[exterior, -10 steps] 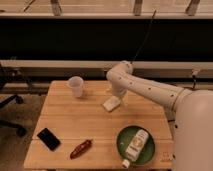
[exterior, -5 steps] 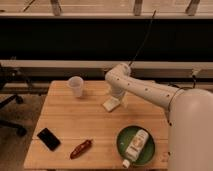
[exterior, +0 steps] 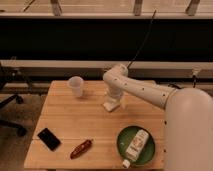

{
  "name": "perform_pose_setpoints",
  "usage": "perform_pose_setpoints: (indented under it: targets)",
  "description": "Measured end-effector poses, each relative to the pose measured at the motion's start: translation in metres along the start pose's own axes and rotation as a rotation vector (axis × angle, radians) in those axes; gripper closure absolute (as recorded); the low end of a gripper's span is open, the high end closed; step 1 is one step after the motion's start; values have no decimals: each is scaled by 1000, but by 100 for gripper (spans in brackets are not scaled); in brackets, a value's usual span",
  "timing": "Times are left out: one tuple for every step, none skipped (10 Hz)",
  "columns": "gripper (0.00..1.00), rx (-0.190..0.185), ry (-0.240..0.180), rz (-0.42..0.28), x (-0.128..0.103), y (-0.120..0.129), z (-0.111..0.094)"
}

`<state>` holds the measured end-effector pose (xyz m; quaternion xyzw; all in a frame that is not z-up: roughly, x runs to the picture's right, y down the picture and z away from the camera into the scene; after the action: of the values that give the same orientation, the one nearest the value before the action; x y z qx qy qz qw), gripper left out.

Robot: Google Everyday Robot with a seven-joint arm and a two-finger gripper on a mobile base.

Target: Wipe the white sponge on the table

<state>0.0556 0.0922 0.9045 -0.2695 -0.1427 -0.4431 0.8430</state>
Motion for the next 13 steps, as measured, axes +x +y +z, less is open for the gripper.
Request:
perform_pose_setpoints:
  targets:
    - [20, -5, -2, -9, 0, -1, 1]
    - [20, -14, -10, -19, -3, -3, 4]
    - [20, -15, -13, -26, -4, -6, 6]
    - [20, -18, -18, -32, -6, -9, 8]
    - [20, -28, -22, -36, -6, -9, 11]
    - [20, -33, -25, -37, -6, -9, 13]
    - [20, -40, -29, -38, -5, -8, 16]
    - [23, -48, -35, -41, -6, -9, 20]
    - [33, -53, -39, -46, -7, -11, 24]
    - [41, -56, -40, -47, -7, -11, 25]
    - [51, -59, -41, -47, -7, -11, 26]
    - [61, -61, -42, -47, -6, -10, 27]
    - [72, -63, -40, -48, -6, -9, 27]
